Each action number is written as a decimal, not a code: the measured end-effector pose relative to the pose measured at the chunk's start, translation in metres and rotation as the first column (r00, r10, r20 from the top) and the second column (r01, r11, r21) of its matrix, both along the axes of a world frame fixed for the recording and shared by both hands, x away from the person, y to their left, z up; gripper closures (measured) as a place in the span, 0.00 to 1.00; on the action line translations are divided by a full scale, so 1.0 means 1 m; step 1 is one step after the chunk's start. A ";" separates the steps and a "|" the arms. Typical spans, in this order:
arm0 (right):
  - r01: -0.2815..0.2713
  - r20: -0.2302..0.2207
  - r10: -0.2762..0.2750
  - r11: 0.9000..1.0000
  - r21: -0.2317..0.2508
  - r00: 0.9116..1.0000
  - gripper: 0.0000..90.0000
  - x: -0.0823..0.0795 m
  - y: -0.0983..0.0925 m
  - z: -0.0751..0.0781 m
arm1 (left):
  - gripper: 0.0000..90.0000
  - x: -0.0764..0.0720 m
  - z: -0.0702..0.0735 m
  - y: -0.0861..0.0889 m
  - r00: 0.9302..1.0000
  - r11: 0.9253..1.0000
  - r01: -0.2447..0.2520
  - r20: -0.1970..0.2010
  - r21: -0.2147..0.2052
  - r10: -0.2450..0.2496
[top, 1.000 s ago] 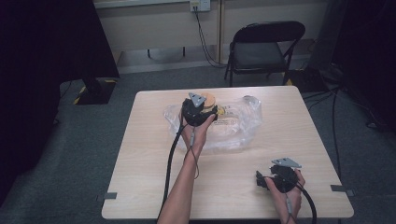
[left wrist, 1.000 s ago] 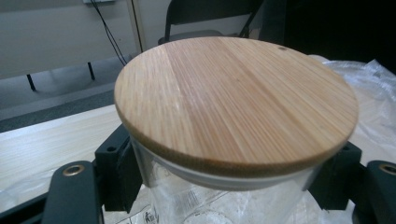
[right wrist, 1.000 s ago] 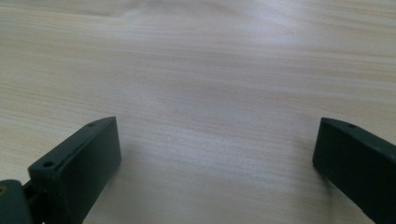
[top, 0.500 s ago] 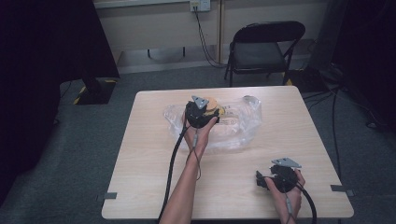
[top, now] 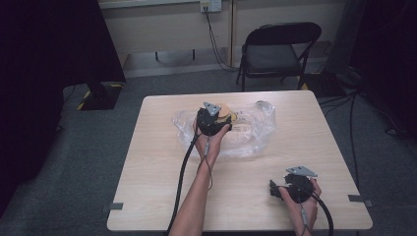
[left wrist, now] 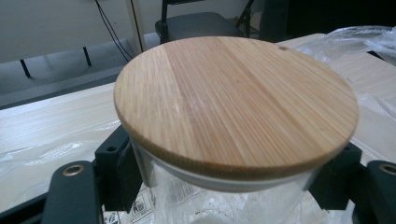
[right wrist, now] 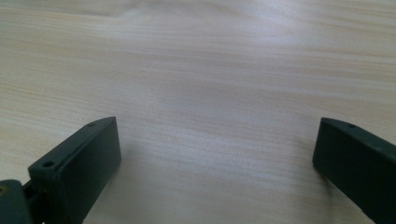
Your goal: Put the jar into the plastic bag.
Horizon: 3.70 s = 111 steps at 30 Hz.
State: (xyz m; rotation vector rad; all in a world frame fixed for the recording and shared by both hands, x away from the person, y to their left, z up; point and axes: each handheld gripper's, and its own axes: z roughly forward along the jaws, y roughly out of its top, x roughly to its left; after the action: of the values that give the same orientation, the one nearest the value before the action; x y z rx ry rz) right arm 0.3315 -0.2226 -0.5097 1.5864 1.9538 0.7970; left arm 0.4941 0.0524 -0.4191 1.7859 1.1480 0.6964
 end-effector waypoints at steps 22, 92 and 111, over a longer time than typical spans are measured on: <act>0.000 0.000 0.000 1.000 0.000 1.000 0.00 0.000 0.000 0.000 | 0.28 0.002 -0.012 0.002 1.000 1.000 -0.004 -0.017 -0.006 0.004; 0.000 0.000 0.000 1.000 0.000 1.000 0.00 0.000 0.000 0.000 | 0.03 -0.016 0.004 0.019 0.999 0.992 0.030 -0.029 -0.123 -0.034; 0.000 0.000 0.000 1.000 0.000 1.000 0.00 0.000 0.000 0.000 | 0.03 -0.051 0.026 0.031 0.997 0.987 0.075 0.018 -0.140 -0.073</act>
State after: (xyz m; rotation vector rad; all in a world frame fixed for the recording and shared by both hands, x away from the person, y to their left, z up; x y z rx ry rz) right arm 0.3315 -0.2226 -0.5097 1.5861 1.9542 0.7966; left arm 0.4435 0.0830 -0.3935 1.6931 1.0893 0.5684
